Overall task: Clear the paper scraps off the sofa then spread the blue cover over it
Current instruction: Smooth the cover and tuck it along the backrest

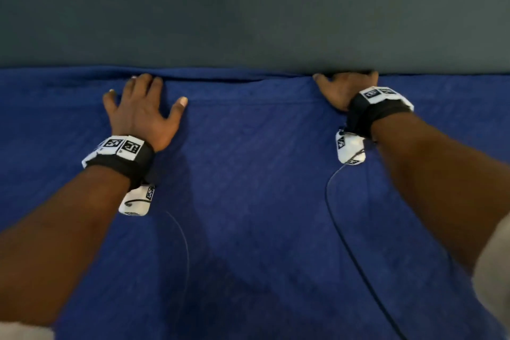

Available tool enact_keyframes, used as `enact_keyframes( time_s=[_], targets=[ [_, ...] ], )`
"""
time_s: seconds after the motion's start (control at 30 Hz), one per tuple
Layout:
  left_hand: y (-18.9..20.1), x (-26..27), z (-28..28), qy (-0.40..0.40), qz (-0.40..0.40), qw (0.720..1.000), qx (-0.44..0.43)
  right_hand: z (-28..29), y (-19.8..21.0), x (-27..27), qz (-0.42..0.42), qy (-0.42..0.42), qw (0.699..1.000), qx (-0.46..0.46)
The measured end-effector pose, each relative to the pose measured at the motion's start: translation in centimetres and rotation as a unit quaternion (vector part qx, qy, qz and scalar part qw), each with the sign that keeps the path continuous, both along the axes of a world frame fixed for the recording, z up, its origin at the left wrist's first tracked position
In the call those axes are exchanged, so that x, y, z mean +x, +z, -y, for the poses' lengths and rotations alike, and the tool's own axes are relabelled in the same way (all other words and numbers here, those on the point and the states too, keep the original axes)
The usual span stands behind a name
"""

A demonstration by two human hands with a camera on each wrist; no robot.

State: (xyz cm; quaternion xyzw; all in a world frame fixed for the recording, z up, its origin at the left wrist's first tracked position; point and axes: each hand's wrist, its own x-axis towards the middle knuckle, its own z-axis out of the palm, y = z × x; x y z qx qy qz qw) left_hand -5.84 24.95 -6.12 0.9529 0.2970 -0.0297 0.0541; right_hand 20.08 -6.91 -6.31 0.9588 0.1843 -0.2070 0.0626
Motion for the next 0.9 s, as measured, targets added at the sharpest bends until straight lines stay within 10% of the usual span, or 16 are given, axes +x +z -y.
enact_keyframes(
  time_s=[0.2,0.33,0.9],
  targets=[
    [-0.5,2.1,-1.5,0.006,-0.024,0.999,-0.022,-2.0,1.7,-5.2,0.137,-0.011,0.983,0.12],
    [0.1,3.1,-2.7,0.006,-0.08,0.996,-0.046,-10.9,1.2,-11.7,0.055,0.138,0.943,0.297],
    [0.9,-8.0,-12.4,0.012,0.079,0.996,-0.035,-23.2,-0.1,-13.8,-0.105,-0.015,0.993,0.048]
  ],
)
